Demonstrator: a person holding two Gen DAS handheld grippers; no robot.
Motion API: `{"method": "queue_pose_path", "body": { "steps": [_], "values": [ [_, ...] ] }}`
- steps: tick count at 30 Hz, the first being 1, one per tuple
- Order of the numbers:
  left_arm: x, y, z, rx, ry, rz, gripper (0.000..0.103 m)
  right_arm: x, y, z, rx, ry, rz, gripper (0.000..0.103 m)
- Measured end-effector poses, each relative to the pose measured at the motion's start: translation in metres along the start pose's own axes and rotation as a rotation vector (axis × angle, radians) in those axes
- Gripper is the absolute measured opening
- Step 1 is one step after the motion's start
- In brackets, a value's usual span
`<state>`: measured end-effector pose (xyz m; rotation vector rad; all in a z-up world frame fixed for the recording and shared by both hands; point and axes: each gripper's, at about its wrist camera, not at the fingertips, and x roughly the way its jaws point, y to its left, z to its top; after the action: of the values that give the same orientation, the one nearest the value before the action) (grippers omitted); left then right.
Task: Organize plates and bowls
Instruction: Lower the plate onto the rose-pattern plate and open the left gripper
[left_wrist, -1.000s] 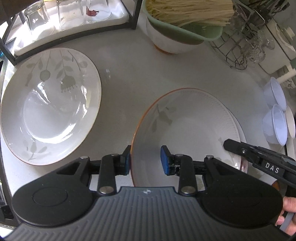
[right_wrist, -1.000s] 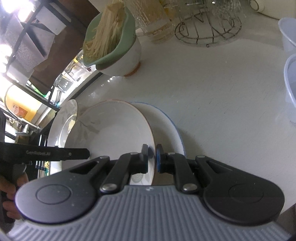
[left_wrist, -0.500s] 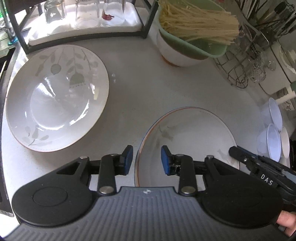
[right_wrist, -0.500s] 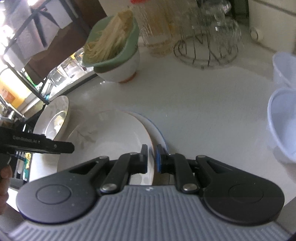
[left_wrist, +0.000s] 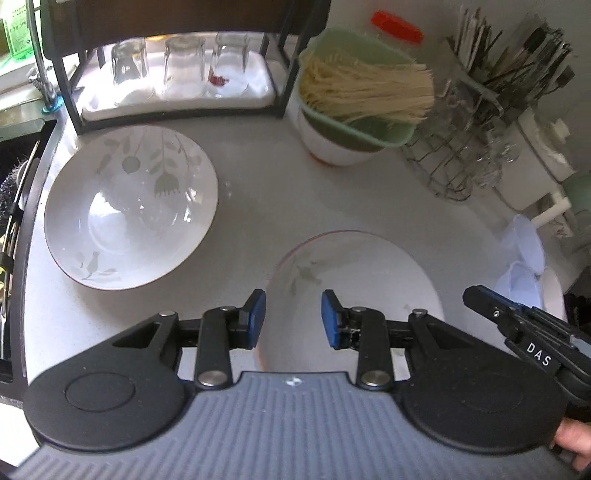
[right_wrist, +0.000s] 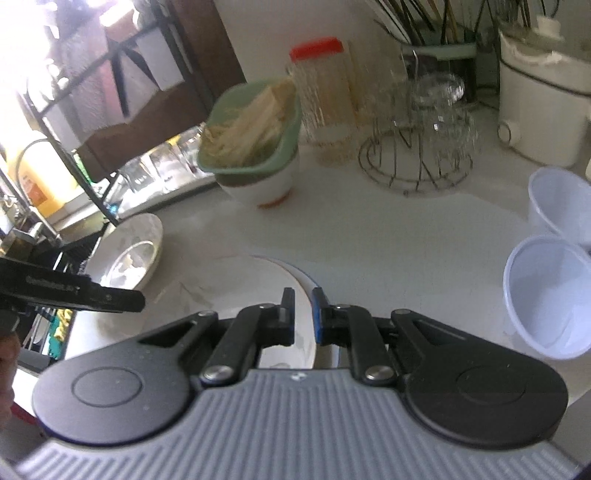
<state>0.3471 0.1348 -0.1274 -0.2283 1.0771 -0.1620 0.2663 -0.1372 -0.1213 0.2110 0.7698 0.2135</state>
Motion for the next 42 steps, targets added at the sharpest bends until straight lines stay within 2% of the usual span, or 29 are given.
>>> {"method": "queue_pose_path", "body": {
  "steps": [4, 8, 19, 26, 35, 42],
  "values": [
    [-0.019, -0.013, -0.004, 0.022, -0.049, -0.007, 0.037, -0.021, 0.004, 0.004, -0.016, -0.048, 0.018, 0.013],
    [-0.038, -0.021, -0.009, 0.007, -0.082, -0.058, 0.037, -0.041, 0.006, 0.006, -0.031, -0.088, 0.021, 0.013],
    [-0.077, -0.039, -0.030, -0.031, -0.138, -0.075, 0.037, -0.090, 0.010, 0.002, -0.066, -0.144, 0.047, 0.013],
    [-0.100, -0.061, -0.052, 0.003, -0.185, -0.041, 0.037, -0.128, 0.005, -0.009, -0.093, -0.178, 0.074, 0.013],
    [-0.121, -0.093, -0.089, -0.014, -0.217, -0.038, 0.037, -0.161, -0.015, -0.020, -0.132, -0.174, 0.117, 0.013],
    [-0.134, -0.118, -0.119, 0.027, -0.246, -0.013, 0.037, -0.185, -0.024, -0.030, -0.158, -0.171, 0.142, 0.013]
  ]
}}
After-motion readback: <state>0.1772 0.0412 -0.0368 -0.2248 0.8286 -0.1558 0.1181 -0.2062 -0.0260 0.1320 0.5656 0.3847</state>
